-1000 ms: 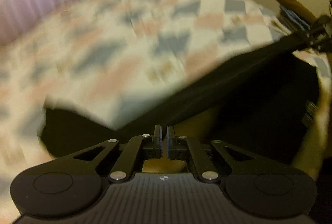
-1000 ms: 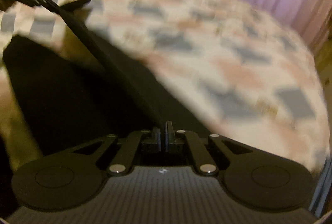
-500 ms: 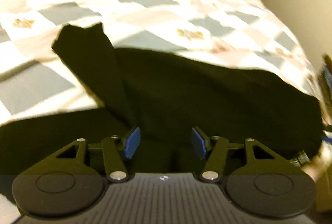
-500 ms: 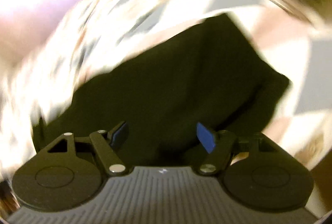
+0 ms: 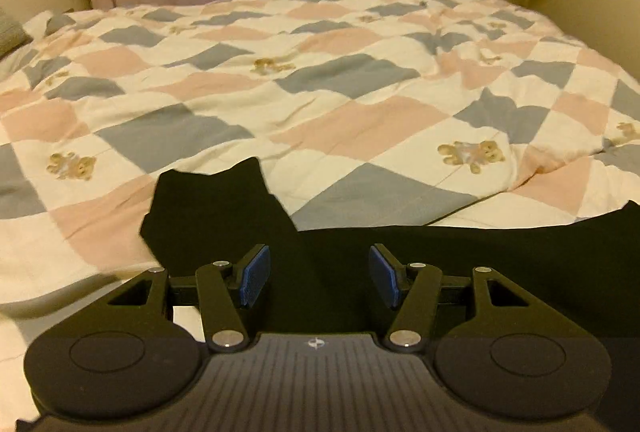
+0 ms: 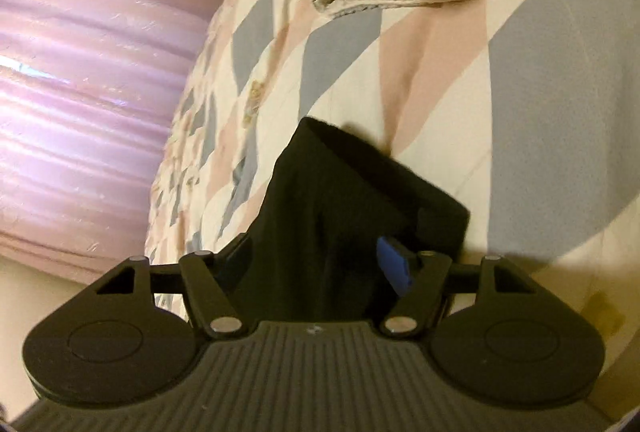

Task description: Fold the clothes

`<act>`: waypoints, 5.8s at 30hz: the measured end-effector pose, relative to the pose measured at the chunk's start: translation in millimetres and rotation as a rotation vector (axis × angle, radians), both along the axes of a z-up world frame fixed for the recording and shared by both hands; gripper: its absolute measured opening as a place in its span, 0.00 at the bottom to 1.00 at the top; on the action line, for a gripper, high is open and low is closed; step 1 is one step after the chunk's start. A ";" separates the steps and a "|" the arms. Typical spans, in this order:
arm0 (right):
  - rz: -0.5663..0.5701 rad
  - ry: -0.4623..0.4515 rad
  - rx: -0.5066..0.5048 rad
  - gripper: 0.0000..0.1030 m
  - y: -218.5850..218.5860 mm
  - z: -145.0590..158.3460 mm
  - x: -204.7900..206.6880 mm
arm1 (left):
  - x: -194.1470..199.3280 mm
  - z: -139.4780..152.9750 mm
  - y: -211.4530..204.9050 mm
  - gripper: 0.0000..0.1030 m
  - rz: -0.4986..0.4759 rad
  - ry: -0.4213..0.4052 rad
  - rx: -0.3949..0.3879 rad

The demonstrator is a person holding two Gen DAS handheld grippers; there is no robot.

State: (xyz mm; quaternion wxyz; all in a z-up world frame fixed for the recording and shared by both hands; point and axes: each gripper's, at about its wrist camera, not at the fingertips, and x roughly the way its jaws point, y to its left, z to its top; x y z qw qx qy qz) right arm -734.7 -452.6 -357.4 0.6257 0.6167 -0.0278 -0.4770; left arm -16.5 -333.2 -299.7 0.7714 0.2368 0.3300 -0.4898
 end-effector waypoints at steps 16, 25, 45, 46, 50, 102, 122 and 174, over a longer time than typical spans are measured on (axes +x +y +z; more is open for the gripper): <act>0.033 0.045 -0.059 0.66 19.2 -23.1 35.5 | -7.4 22.1 76.0 0.79 -0.002 0.036 -0.186; 0.099 0.076 -0.021 0.68 -8.8 -25.8 53.1 | 28.2 -22.1 -37.0 0.76 0.142 -0.020 0.003; 0.175 0.102 -0.102 0.07 -14.4 3.4 62.8 | 50.5 51.7 105.0 0.03 0.430 -0.049 -0.195; 0.172 0.100 -0.117 0.07 -10.9 9.8 60.6 | 47.2 59.9 130.5 0.03 0.451 -0.041 -0.220; 0.149 0.107 -0.168 0.06 -0.8 33.6 48.0 | 30.0 65.5 212.0 0.04 0.513 -0.006 -0.265; 0.014 0.181 -0.141 0.06 19.9 -21.7 6.0 | 14.4 -67.7 302.4 0.11 0.572 0.190 -0.244; 0.111 1.135 -0.446 0.62 91.2 59.1 115.3 | 17.3 -24.1 347.9 0.32 0.628 0.125 -0.293; 0.250 0.710 -0.588 0.93 274.0 125.1 195.3 | -243.9 68.8 266.3 0.71 0.057 -0.066 -0.139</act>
